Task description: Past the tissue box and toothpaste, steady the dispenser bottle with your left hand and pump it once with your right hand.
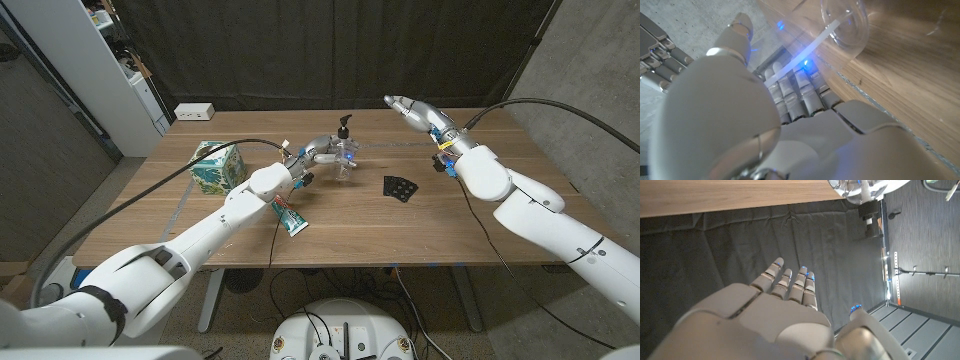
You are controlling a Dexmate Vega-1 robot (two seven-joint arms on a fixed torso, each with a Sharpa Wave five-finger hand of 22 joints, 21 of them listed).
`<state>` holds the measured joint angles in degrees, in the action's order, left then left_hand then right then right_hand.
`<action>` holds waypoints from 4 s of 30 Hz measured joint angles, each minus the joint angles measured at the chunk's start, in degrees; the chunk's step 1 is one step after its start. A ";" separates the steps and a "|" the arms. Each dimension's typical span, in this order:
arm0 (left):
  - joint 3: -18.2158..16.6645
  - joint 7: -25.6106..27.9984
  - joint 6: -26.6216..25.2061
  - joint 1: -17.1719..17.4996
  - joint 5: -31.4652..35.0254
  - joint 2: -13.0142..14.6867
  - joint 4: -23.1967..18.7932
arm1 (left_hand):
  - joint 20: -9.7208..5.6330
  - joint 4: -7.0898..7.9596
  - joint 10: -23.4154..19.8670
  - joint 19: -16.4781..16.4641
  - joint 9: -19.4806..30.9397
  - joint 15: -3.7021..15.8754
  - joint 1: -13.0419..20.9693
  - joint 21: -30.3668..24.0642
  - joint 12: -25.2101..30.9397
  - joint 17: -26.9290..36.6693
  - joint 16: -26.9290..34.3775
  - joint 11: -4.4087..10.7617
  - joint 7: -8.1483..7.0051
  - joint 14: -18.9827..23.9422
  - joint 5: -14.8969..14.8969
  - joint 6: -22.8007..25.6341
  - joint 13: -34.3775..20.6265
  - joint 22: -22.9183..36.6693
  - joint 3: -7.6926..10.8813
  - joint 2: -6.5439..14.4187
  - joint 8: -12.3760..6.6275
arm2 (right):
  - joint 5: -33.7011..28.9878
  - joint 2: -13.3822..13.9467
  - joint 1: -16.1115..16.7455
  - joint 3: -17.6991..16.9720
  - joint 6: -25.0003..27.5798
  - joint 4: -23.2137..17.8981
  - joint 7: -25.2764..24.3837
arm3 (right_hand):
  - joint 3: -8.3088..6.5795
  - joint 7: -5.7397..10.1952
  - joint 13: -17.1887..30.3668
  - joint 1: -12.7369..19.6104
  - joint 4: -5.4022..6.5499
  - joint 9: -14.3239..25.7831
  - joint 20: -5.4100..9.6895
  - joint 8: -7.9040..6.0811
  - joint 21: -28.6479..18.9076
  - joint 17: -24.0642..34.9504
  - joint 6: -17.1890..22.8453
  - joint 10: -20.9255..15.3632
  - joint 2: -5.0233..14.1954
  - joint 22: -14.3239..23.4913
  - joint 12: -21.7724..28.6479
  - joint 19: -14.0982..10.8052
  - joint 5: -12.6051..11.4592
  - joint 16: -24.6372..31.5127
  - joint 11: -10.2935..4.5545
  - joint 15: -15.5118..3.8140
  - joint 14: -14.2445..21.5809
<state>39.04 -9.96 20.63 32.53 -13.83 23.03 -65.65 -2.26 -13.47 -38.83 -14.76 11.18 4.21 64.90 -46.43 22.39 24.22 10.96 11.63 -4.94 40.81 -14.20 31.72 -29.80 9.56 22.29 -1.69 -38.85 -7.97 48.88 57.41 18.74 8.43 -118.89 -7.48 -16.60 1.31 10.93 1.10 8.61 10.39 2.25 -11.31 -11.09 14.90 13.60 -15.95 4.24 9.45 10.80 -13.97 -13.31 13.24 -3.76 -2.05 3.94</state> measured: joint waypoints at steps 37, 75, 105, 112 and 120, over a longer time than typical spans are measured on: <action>-1.26 4.89 -2.68 3.72 -0.03 1.56 -3.07 | 0.23 -0.30 2.24 11.00 0.46 -1.03 0.00 9.75 -4.69 -8.68 -0.82 0.35 -1.33 -7.16 0.23 -0.72 3.59 -0.23 0.31 0.00 3.98 | 18.81 -4.96 -0.75 -0.15 -9.17 11.43 -3.52 | 0.00 -1.14 0.00 -0.01 0.00 0.00 -0.10 0.00 0.00 0.02 -0.11 0.21 0.00 0.00 0.00 -0.71 0.00 0.00 1.25 0.00 -0.01; -1.21 3.43 4.15 2.73 -1.58 -1.66 5.73 | 2.38 0.81 3.77 12.73 -0.01 -1.13 -0.02 14.85 -7.59 -13.02 -0.55 0.65 -2.15 -10.54 0.90 -1.54 6.67 -0.22 -0.81 -0.02 7.36 | 36.14 -14.92 -3.33 1.13 -25.22 30.40 2.94 | -0.55 -1.64 0.00 -0.01 -0.55 0.00 -0.01 0.38 0.00 0.02 -0.62 0.90 0.00 0.00 0.00 -1.22 0.00 0.00 1.93 0.01 0.40; -0.92 1.03 1.71 3.14 -2.72 -0.53 4.44 | 3.82 3.39 11.15 12.11 -0.55 -1.47 -4.11 20.20 -10.75 -14.10 -0.55 -0.97 -3.01 -14.35 0.90 -6.60 10.68 -0.22 -1.61 -0.32 15.55 | 39.91 -17.22 -5.33 2.29 -28.05 36.68 6.13 | -0.55 -1.64 0.00 -0.01 -0.55 0.00 -0.02 0.38 0.00 0.03 -0.61 0.90 0.00 0.00 0.00 -1.64 0.00 0.00 1.93 0.00 0.80; -0.89 0.35 1.27 3.18 -2.83 -0.10 4.02 | 3.82 3.76 14.04 12.11 -0.54 -1.63 -6.76 22.06 -11.21 -14.10 -0.55 -1.80 -2.04 -16.84 0.90 -9.46 11.71 -0.22 -2.18 0.06 18.46 | 40.00 -17.33 -5.62 2.52 -28.09 37.12 6.32 | -0.55 -1.63 0.00 -0.01 -0.55 0.00 -0.21 0.38 0.00 0.03 -0.62 0.90 0.00 0.00 0.00 -1.84 0.00 0.00 1.92 0.00 0.80; -0.90 -0.20 0.82 3.35 -2.97 0.65 3.15 | 4.13 3.73 17.04 11.80 -0.54 -1.78 -9.49 24.17 -11.41 -14.37 -0.82 -2.95 -1.88 -20.29 0.90 -11.84 13.03 -0.14 -3.28 0.06 21.62 | 40.24 -17.45 -5.84 2.71 -28.09 37.42 6.58 | -0.55 -1.63 0.00 -0.01 -0.55 0.00 -0.21 0.38 0.00 0.16 -0.61 0.90 0.00 0.00 0.00 -1.84 0.00 0.00 1.92 0.00 0.80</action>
<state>38.14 -10.16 21.44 35.89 -16.80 23.68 -62.51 1.87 -9.74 -21.79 -2.96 10.64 2.43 55.41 -22.26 10.98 9.85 10.14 8.68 -6.82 20.52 -13.30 19.88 -16.77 9.42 19.00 -1.62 -17.23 32.28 31.44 51.57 21.45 -19.66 -81.47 -0.90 -17.15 -0.33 10.93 1.09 8.06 10.39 2.04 -10.93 -11.09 15.06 12.99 -15.05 4.24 9.45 10.81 -15.81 -13.31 13.24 -1.84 -2.05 4.74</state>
